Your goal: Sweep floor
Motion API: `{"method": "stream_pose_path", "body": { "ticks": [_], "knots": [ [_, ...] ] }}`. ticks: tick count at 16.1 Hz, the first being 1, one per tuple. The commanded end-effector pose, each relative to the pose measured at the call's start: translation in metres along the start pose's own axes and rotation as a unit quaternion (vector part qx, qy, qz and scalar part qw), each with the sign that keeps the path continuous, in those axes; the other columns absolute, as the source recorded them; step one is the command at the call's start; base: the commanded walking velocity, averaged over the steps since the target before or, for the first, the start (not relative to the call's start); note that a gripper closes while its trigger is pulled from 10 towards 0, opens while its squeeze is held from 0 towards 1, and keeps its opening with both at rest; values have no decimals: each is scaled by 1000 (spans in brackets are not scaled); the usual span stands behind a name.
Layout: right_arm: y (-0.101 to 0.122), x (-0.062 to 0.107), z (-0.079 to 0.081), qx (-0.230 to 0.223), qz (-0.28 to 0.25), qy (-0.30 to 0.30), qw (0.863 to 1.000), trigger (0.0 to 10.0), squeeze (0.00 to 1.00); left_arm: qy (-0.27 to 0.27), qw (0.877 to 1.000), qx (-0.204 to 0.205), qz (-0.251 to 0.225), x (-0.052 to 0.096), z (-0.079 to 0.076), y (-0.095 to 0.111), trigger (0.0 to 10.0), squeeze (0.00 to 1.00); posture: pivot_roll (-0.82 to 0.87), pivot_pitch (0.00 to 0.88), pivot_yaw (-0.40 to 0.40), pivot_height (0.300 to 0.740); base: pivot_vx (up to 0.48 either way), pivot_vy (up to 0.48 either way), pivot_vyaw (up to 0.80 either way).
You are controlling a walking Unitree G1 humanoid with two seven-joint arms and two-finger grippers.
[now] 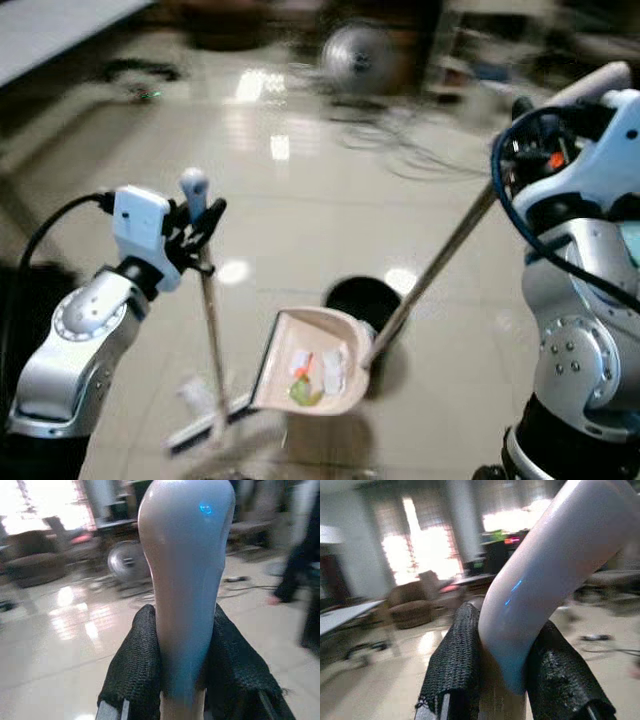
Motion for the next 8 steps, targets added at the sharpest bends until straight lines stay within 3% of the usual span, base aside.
{"method": "stream_pose_path", "body": {
  "ticks": [1, 3, 8],
  "knots": [
    [11, 1, 2, -6, -20, 5, 1000, 10000, 0, -4, 999, -12, -33, -2, 1, 15, 10000, 0, 3, 0, 24, 740, 322, 0, -788],
    [11, 1, 0, -8, -22, 0, 1000, 10000, 0, -8, 999, -15, -32, -2, 0, 15, 10000, 0, 2, 0, 25, 740, 352, 0, -781],
    [12, 3, -2, 0, -25, -3, 1000, 10000, 0, -12, 999, -15, -38, -5, -1, 16, 10000, 0, -2, 9, 27, 740, 376, 0, 0]
  ]
}}
Point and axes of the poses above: a point about 5 cm out from each wrist's last joint towards the gripper, its own x axis pointing back from the gripper into the wrist, its own y axis along the axis of the wrist's last joint, z = x × y, the point moved 2 cm from there along -x, pointing out of the wrist towards the gripper, and after that the axes turned 3 degrees about -x, right-handed, at the moved point
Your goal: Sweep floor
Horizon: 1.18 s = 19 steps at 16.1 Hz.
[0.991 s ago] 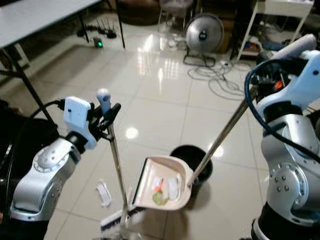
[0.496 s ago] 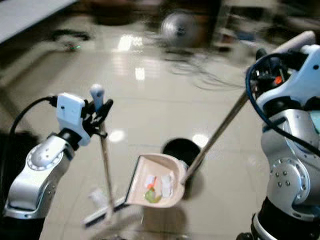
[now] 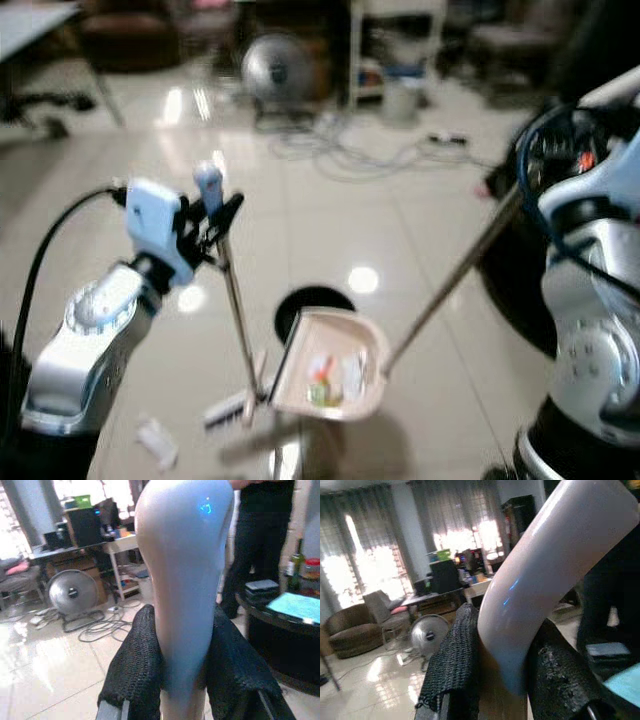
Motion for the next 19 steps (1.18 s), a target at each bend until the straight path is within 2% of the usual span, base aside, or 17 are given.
{"method": "stream_pose_path", "body": {
  "ticks": [1, 14, 17, 18, 19],
  "knots": [
    [5, 2, 8, -10, -13, 17, 1000, 10000, 0, 10, 1000, -22, -6, 1, 8, 5, 10000, 0, -3, 8, 27, 740, 390, 0, 0],
    [4, 0, 5, -25, -8, 15, 1000, 10000, 0, 38, 998, -40, 9, 10, 19, -3, 10000, 0, 7, 8, 10, 740, 389, 0, 0],
    [3, -2, 8, -27, -7, 23, 999, 10000, 0, 81, 992, -80, 46, 17, 36, -15, 10000, 0, 12, 10, 4, 740, 346, 0, 0],
    [2, -1, 8, -30, -7, 25, 999, 10000, 0, 111, 989, -83, 52, 20, 43, -19, 10000, 0, 19, 1, 0, 740, 0, 0, 0],
    [3, -2, 9, -30, -9, 26, 999, 10000, 0, 133, 983, -106, 72, 24, 50, -24, 10000, 0, 21, 12, 1, 740, 0, 0, 0]
  ]
}}
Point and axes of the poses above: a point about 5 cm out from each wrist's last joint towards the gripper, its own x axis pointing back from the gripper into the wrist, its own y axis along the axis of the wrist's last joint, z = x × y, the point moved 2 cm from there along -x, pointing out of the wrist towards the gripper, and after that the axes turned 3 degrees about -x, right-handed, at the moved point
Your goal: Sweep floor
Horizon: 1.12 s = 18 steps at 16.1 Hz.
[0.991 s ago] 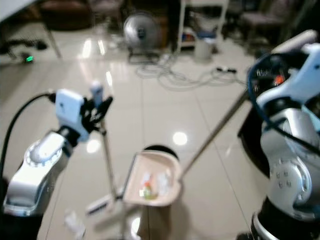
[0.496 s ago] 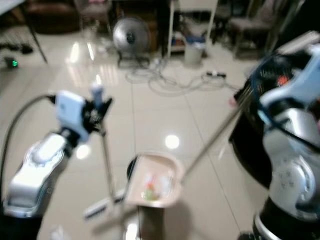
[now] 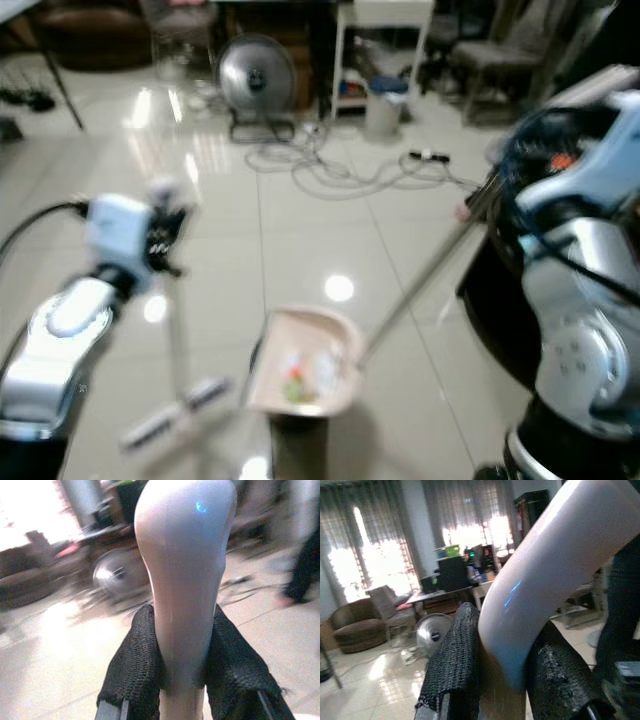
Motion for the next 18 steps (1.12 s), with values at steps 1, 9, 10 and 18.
{"method": "stream_pose_path", "body": {
  "ticks": [1, 9, 10, 18],
  "knots": [
    [11, 0, -4, -1, -25, -8, 1000, 10000, 0, 11, 1000, -16, -9, -1, 0, 5, 10000, 0, 23, 5, 3, 740, 0, 0, 0],
    [11, -8, 11, 42, -60, 51, 996, 10000, 0, 36, 999, -19, 13, 5, 3, -10, 10000, 0, 32, 16, 8, 740, 0, 0, 0],
    [11, -12, 19, 64, -68, 69, 993, 10000, 0, 30, 999, -18, 13, 4, 1, -10, 10000, 0, 32, 18, 6, 740, 0, 0, 0],
    [-2, -27, 80, 131, -141, 189, 963, 10000, 0, 33, 999, -16, 8, 5, -1, -9, 10000, 0, 38, 40, 28, 740, 0, 0, 0]
  ]
}}
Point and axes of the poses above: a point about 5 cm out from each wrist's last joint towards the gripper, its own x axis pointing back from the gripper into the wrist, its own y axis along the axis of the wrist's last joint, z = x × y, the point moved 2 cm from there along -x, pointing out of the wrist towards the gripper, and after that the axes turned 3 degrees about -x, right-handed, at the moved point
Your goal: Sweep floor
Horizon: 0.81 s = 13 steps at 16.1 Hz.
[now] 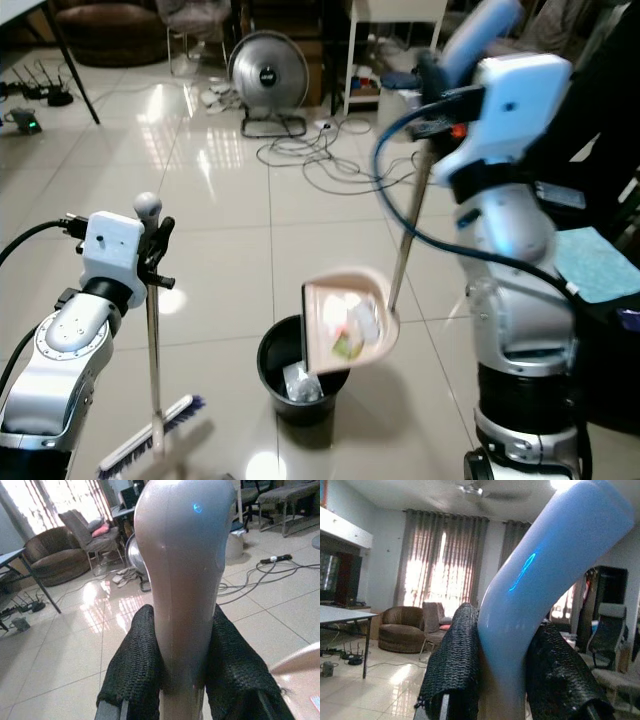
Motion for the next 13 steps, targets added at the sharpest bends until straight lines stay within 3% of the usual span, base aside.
{"method": "stream_pose_path", "body": {
  "ticks": [1, 2, 3, 6, 9, 11, 13],
  "knots": [
    [9, -10, 13, 18, -43, 27, 999, 10000, 0, 6, 1000, -10, -17, 0, 2, 7, 10000, 0, 38, 40, 28, 740, 0, 0, 0],
    [-1, -15, 35, 28, -46, 76, 996, 10000, 0, 5, 1000, -10, -19, 0, 1, 9, 10000, 0, 49, 45, 22, 740, 0, 0, 0],
    [-3, -15, 40, 30, -46, 87, 995, 10000, 0, 6, 1000, -11, -19, 0, 1, 9, 10000, 0, 49, 45, 22, 740, 0, 0, 0],
    [-15, -12, 77, 37, -55, 154, 986, 10000, 0, 11, 1000, -16, -16, 4, 7, 6, 10000, 0, 74, 26, 5, 740, 0, 0, 0],
    [-23, -8, 100, 30, -59, 193, 979, 10000, 0, 15, 1000, -19, -15, 7, 9, 5, 10000, 0, 83, 21, -1, 740, 0, 0, 0],
    [-26, -3, 117, 63, -68, 232, 968, 10000, 0, 17, 999, -22, -17, 5, 9, 6, 10000, 0, 83, 24, -3, 740, 0, 0, 0],
    [-27, 2, 130, 45, -69, 250, 965, 10000, 0, 15, 1000, -22, -16, 4, 7, 6, 10000, 0, 80, 25, 1, 740, 0, 0, 0]
  ]
}}
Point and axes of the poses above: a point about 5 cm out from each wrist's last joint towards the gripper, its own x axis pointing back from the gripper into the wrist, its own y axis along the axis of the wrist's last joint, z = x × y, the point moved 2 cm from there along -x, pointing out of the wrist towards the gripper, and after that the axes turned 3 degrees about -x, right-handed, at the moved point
